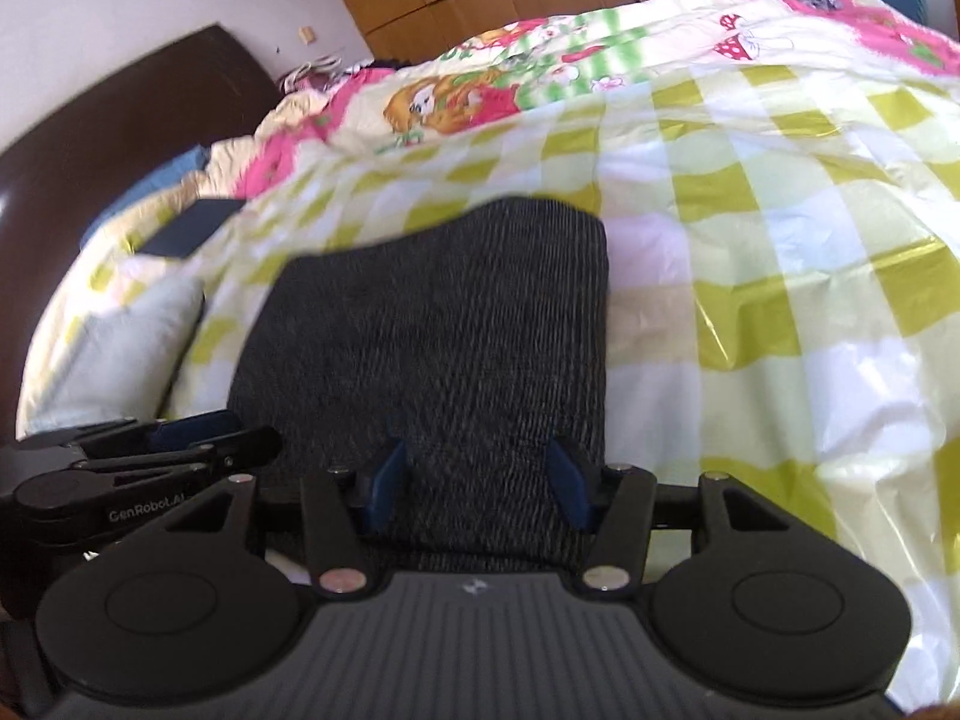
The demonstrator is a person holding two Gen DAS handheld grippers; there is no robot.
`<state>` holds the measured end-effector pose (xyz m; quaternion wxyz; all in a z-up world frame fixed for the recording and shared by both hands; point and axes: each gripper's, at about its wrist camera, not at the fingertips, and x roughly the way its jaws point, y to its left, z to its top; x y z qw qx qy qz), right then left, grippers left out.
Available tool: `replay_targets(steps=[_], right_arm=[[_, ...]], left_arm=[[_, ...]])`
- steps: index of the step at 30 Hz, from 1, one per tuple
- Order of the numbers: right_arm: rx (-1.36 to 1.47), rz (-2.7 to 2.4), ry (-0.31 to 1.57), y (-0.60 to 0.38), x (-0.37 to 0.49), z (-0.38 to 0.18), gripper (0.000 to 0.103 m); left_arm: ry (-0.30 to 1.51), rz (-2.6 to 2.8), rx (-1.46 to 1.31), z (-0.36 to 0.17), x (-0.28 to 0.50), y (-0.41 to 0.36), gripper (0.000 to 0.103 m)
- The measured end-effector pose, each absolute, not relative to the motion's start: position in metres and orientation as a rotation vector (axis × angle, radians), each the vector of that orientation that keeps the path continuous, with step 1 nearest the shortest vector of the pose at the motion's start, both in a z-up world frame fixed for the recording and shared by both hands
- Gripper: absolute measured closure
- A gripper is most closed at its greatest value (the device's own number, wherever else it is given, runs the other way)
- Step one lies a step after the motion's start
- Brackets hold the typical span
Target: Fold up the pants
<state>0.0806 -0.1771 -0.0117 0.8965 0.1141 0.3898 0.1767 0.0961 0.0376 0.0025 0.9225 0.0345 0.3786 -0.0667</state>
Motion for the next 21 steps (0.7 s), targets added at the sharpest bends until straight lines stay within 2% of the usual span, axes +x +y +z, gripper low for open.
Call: replay_targets(steps=[8, 9, 11, 13, 21], right_arm=[[0.257, 0.347, 0.785, -0.185, 0.046, 0.001, 0.048], [0.261, 0.343, 0.798, -0.185, 0.043, -0.003, 0.045], [0.266, 0.325, 0.850, -0.186, 0.045, -0.014, 0.042], [0.278, 0.296, 0.889, -0.188, 0.047, -0.019, 0.044], [0.270, 0.317, 0.776, -0.183, 0.034, 0.000, 0.044]], left_arm=[[0.725, -0.125, 0.055, 0.024, 0.057, 0.036, 0.049], [0.726, -0.127, 0.055, 0.024, 0.056, 0.036, 0.048], [0.777, -0.128, 0.061, 0.015, 0.059, 0.033, 0.046], [0.819, -0.104, 0.089, 0.003, 0.061, 0.032, 0.046], [0.788, -0.112, 0.039, 0.016, 0.045, 0.036, 0.046]])
